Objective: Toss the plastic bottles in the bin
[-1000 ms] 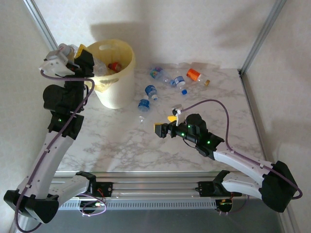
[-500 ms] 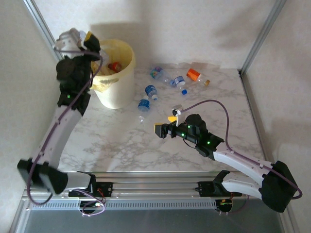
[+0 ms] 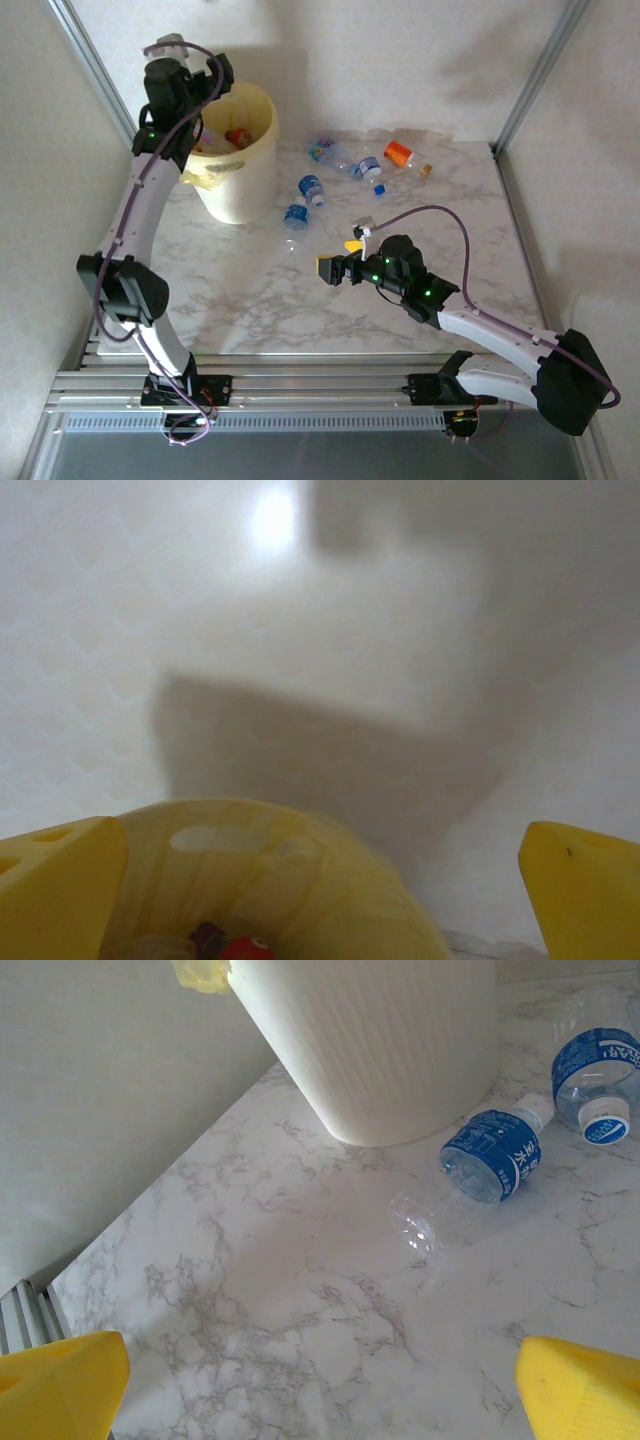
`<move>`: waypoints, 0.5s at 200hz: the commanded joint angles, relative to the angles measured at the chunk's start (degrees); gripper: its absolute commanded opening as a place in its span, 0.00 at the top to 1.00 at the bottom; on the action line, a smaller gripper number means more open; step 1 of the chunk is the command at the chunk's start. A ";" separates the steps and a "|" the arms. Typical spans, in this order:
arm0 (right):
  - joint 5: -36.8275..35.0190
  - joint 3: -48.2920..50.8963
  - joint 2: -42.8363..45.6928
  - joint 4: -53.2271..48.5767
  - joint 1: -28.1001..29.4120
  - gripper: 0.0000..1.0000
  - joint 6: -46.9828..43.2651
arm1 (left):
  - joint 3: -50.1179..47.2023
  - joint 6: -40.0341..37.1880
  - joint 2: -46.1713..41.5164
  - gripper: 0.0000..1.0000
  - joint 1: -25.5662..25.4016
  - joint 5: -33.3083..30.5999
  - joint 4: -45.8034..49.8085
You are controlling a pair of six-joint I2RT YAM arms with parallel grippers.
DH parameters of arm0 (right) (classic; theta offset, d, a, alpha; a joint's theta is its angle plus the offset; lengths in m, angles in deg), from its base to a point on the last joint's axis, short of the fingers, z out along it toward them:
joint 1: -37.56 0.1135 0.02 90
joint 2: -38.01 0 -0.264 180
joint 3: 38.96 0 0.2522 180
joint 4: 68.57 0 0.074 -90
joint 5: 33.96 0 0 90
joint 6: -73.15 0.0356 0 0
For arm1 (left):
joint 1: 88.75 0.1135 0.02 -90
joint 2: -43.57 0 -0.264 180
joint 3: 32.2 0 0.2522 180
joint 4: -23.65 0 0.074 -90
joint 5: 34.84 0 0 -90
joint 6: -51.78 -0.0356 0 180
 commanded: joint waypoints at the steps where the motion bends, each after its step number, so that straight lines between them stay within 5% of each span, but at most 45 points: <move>1: 0.53 -0.27 -0.86 1.85 0.36 0.01 0.15 | 0.97 -1.16 -8.42 0.00 -2.05 2.32 2.52; 51: 0.60 -0.72 -1.19 1.33 0.43 0.01 0.57 | -8.00 -3.83 -17.10 0.00 -3.90 6.54 7.16; 100: 0.25 -0.99 -1.13 0.48 0.34 0.01 0.52 | -16.78 -7.34 -19.97 0.00 -10.89 4.95 13.34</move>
